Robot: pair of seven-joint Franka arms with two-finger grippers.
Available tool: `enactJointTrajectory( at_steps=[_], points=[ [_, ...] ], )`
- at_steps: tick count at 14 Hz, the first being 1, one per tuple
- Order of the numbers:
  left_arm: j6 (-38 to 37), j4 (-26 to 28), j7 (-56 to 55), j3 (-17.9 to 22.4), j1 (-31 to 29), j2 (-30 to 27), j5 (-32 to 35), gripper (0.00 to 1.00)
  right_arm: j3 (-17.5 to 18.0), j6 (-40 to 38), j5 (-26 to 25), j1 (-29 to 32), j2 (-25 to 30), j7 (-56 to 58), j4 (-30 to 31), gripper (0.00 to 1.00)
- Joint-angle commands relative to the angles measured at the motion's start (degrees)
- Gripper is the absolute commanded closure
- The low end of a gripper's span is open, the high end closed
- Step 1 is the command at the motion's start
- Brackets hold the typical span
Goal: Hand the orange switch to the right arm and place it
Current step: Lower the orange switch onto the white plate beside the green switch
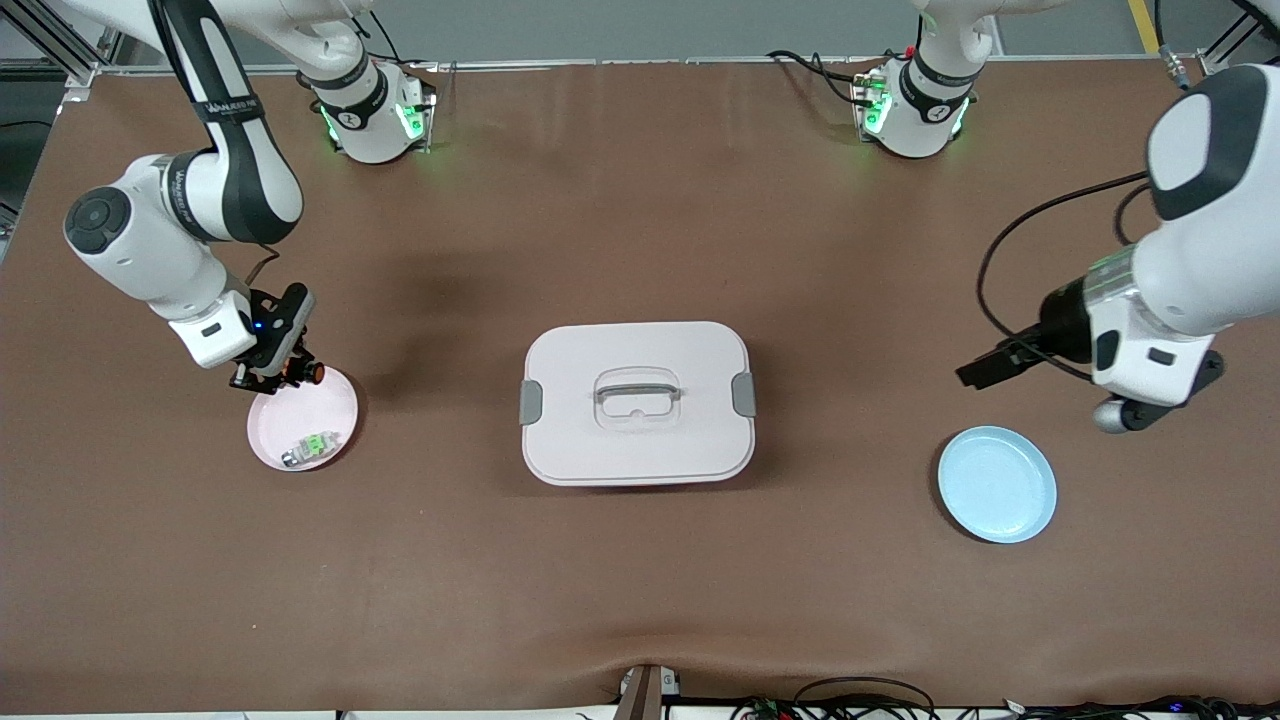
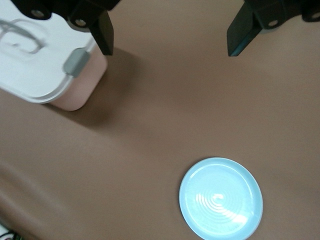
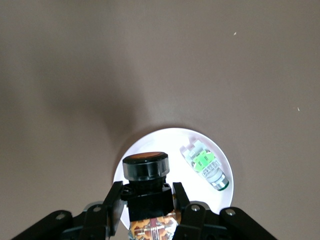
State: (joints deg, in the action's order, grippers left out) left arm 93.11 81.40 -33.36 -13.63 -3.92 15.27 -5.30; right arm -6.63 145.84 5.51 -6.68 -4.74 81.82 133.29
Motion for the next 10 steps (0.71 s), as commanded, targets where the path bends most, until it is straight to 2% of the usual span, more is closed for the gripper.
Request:
enactJointTrajectory(
  at_steps=[1, 4, 6, 10],
  points=[
    [-4.24, 0.95, 11.26, -0.44, -3.71, -3.13, 1.61, 0.0, 1.0, 5.92, -1.03, 3.59, -2.27, 4.65, 1.98, 1.0],
    [-5.65, 3.66, 21.28, -0.52, -8.28, -6.81, 1.7, 0.0, 1.01, 12.08, -0.94, 5.88, -6.67, 8.26, 1.98, 1.0],
    [-4.87, 9.27, 29.8, -0.61, -10.84, -11.29, 2.83, 0.0, 1.09, 15.07, -0.85, 6.76, -9.04, 8.71, 1.89, 1.0],
    [-1.62, 16.75, 30.55, -0.79, -11.55, -17.8, 2.75, 0.0, 1.44, 18.25, -0.15, 6.85, -11.86, 8.71, 1.63, 1.0]
  ],
)
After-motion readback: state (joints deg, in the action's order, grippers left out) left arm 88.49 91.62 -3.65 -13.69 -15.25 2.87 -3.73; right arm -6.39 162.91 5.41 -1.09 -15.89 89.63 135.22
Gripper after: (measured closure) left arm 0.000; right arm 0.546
